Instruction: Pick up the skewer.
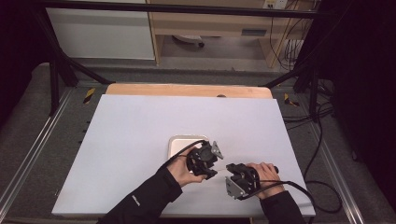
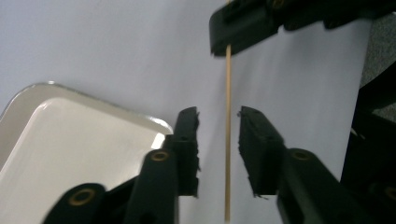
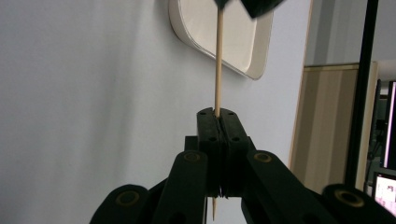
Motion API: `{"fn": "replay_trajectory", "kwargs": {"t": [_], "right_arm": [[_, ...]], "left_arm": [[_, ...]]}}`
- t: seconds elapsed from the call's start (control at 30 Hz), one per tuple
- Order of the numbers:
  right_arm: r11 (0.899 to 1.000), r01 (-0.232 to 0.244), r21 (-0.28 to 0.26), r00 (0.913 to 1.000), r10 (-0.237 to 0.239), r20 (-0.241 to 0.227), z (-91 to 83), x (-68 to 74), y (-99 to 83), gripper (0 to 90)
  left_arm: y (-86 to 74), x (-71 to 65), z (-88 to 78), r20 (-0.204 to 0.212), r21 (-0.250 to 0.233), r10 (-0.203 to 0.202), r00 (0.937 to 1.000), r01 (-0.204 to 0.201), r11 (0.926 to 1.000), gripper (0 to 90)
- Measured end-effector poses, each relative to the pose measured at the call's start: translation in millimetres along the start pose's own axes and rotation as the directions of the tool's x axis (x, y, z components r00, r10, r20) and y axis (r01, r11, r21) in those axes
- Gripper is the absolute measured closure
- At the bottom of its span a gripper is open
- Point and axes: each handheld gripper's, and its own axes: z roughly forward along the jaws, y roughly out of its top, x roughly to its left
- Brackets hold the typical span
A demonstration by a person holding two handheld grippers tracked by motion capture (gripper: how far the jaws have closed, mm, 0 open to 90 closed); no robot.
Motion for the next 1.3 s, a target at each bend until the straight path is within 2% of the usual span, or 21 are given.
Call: {"fn": "replay_trajectory", "kwargs": {"t": [0.1, 0.17, 0.23, 0.3, 0.4, 0.43, 0.47, 0.57, 0.6, 0.63, 0.67, 0.7, 0.8, 0.83, 0.87, 0.97, 1.0, 1.07, 1.2, 1.27, 1.3], "right_arm": [[0.999, 0.036, 0.027, 0.9992, -0.036, 0.018, 0.2, -2.2, 0.5, 89.5], [0.997, 0.057, 0.055, 0.9979, -0.059, 0.028, 0.8, -3.0, 2.1, 89.4], [0.994, 0.083, 0.066, 0.9956, -0.086, 0.038, 2.2, -4.7, 4.6, 89.4], [0.990, 0.111, 0.083, 0.9926, -0.114, 0.042, 4.3, -5.8, 9.3, 89.4], [0.988, 0.120, 0.097, 0.9913, -0.124, 0.044, 5.3, -6.2, 12.6, 89.4], [0.985, 0.139, 0.099, 0.9883, -0.145, 0.048, 5.8, -7.3, 13.8, 89.4], [0.986, 0.130, 0.101, 0.9898, -0.135, 0.046, 6.0, -6.8, 15.1, 89.4], [0.978, 0.174, 0.115, 0.9830, -0.179, 0.039, 7.4, -5.9, 19.8, 89.4], [0.978, 0.174, 0.115, 0.9830, -0.179, 0.039, 7.4, -5.9, 19.8, 89.4], [0.973, 0.203, 0.113, 0.9773, -0.209, 0.036, 7.8, -7.0, 21.3, 89.4], [0.976, 0.183, 0.115, 0.9815, -0.188, 0.034, 8.2, -4.5, 21.8, 89.4], [0.972, 0.202, 0.119, 0.9776, -0.208, 0.034, 8.5, -4.9, 22.8, 89.4], [0.973, 0.199, 0.117, 0.9783, -0.204, 0.035, 8.6, -4.1, 24.2, 89.4], [0.970, 0.217, 0.112, 0.9744, -0.222, 0.036, 8.8, -4.9, 24.2, 89.4], [0.973, 0.200, 0.116, 0.9781, -0.205, 0.035, 8.1, -3.9, 24.8, 89.4], [0.970, 0.217, 0.108, 0.9737, -0.223, 0.045, 7.9, -5.1, 26.5, 89.4], [0.972, 0.207, 0.110, 0.9761, -0.213, 0.043, 7.6, -4.7, 27.3, 89.4], [0.966, 0.233, 0.111, 0.9697, -0.239, 0.049, 8.1, -6.2, 28.3, 89.3], [0.964, 0.237, 0.121, 0.9676, -0.245, 0.061, 7.0, -7.9, 30.0, 88.6], [0.969, 0.217, 0.121, 0.9708, -0.227, 0.078, 6.1, -8.1, 30.4, 87.7], [0.974, 0.189, 0.124, 0.9758, -0.201, 0.087, 4.4, -7.6, 30.1, 86.3]], "left_arm": [[-6.8, 5.6, -2.8, -0.005, 0.047, -0.003, 1.0000, 0.004, 0.9989, 61.1], [-10.4, 8.5, -3.3, 0.007, 0.070, -0.005, 1.0000, 0.005, 0.9976, 60.8], [-12.6, 10.1, -3.0, 0.008, 0.080, -0.007, 0.9999, 0.006, 0.9968, 62.0], [-13.2, 10.4, -1.7, 0.016, 0.087, -0.006, 0.9999, 0.005, 0.9962, 67.8], [-11.8, 8.1, 2.5, 0.029, 0.100, -0.001, 0.9996, -0.002, 0.9950, 71.1], [-11.0, 7.1, 4.0, 0.031, 0.104, 0.004, 0.9995, -0.007, 0.9945, 72.4], [-10.2, 6.3, 5.4, 0.034, 0.106, 0.009, 0.9994, -0.012, 0.9943, 73.2], [-7.7, 4.9, 8.0, 0.031, 0.112, 0.020, 0.9993, -0.023, 0.9934, 76.5], [-7.1, 4.5, 9.1, 0.032, 0.113, 0.023, 0.9992, -0.027, 0.9932, 76.5], [-6.4, 3.8, 9.9, 0.031, 0.117, 0.026, 0.9992, -0.029, 0.9927, 77.5], [-5.8, 3.2, 10.6, 0.031, 0.120, 0.029, 0.9991, -0.032, 0.9923, 79.5], [-5.4, 2.6, 11.2, 0.031, 0.118, 0.028, 0.9991, -0.032, 0.9924, 81.4], [-5.4, 2.4, 11.7, 0.017, 0.134, 0.032, 0.9994, -0.034, 0.9904, 87.1], [-5.9, 2.5, 11.3, 0.013, 0.135, 0.027, 0.9996, -0.028, 0.9905, 87.5], [-6.4, 2.9, 11.0, 0.013, 0.135, 0.022, 0.9997, -0.024, 0.9906, 87.9], [-7.1, 2.7, 10.1, 0.000, 0.145, 0.027, 0.9996, -0.027, 0.9891, 88.6], [-7.1, 2.3, 9.8, -0.007, 0.145, 0.030, 0.9995, -0.029, 0.9890, 88.8], [-7.6, 0.9, 9.4, -0.019, 0.138, 0.025, 0.9995, -0.023, 0.9901, 89.2], [-8.4, 1.6, 7.0, -0.026, 0.121, 0.013, 0.9996, -0.009, 0.9927, 89.3], [-9.5, 2.5, 4.5, -0.024, 0.102, 0.005, 0.9997, -0.003, 0.9948, 89.3], [-10.1, 2.5, 3.2, -0.033, 0.095, 0.007, 0.9994, -0.004, 0.9955, 89.3]]}}
